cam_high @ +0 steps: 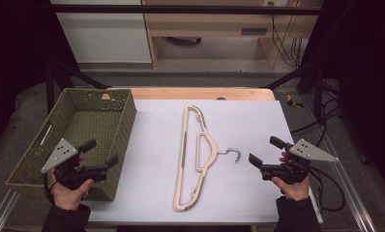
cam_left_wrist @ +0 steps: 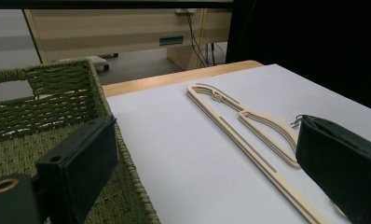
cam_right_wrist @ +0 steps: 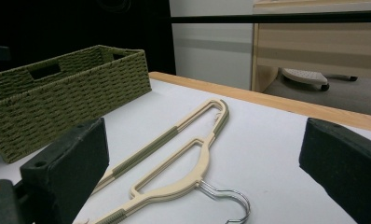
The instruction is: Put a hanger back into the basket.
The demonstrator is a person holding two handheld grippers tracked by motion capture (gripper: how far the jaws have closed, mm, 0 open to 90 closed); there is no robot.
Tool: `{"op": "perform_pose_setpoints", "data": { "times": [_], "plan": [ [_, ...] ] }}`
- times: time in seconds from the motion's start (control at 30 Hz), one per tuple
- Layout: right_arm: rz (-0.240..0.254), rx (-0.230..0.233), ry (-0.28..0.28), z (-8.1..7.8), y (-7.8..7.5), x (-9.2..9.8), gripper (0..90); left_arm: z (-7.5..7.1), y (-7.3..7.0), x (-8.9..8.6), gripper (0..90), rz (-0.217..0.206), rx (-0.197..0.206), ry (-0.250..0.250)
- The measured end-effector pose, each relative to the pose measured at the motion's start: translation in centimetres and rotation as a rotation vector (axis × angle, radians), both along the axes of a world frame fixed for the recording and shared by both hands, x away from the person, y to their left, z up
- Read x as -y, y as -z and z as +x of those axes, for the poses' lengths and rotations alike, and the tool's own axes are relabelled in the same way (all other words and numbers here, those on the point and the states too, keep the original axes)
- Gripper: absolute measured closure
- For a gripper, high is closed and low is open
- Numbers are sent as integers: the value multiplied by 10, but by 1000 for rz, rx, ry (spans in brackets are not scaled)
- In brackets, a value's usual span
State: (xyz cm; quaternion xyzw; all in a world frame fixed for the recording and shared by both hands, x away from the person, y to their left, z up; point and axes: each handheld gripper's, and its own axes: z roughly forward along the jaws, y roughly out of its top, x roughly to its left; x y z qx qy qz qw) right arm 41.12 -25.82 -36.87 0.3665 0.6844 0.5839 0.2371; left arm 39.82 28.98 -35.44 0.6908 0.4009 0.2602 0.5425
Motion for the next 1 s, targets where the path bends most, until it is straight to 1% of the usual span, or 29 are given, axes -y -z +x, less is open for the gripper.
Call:
{"op": "perform_pose_setpoints", "data": {
  "times": [0.13, 0.2, 0.23, 0.27, 0.37, 0.4, 0.43, 0.47, 0.57, 0.63, 0.73, 0.87, 0.9, 1.0],
  "plan": [
    [6, -1, 0, -1, -1, 1, 21, -2, -1, 8, 60, 5, 0, 8],
    [4, -1, 0, -1, -1, 1, 22, -2, -2, 13, 61, 23, -5, 20],
    [3, -4, 3, -1, 0, 0, 22, -2, -2, 16, 61, 31, -6, 25],
    [-1, -2, 3, 0, 0, 0, 22, -2, -2, 19, 61, 26, -7, 25],
    [-11, -4, -2, 0, 0, -3, 24, -1, -1, 29, 66, 38, -17, 42],
    [-11, -4, -2, 0, 0, -3, 24, -1, 0, 33, 66, 43, -21, 49],
    [-13, -5, -7, 0, 0, -3, 25, -1, 2, 43, 66, 55, -33, 64],
    [-13, -5, -7, 0, 0, -3, 25, -1, 2, 43, 66, 55, -33, 64],
    [-12, -8, -5, 0, 0, -3, 25, 0, 6, 57, 72, 65, -45, 87],
    [-2, -7, -5, -1, 0, -2, 28, 0, 7, 67, 80, 72, -53, 105],
    [-4, -5, -5, -1, 0, -2, 30, 1, 11, 83, 83, 88, -67, 127],
    [-3, -14, -8, -1, 0, -3, 33, 2, 18, 103, 94, 123, -92, 158],
    [-7, -12, -11, 0, 0, -3, 34, 3, 22, 113, 99, 136, -106, 164],
    [-5, -16, -11, 0, 1, -4, 37, 5, 27, 122, 103, 151, -123, 176]
  ]
}}
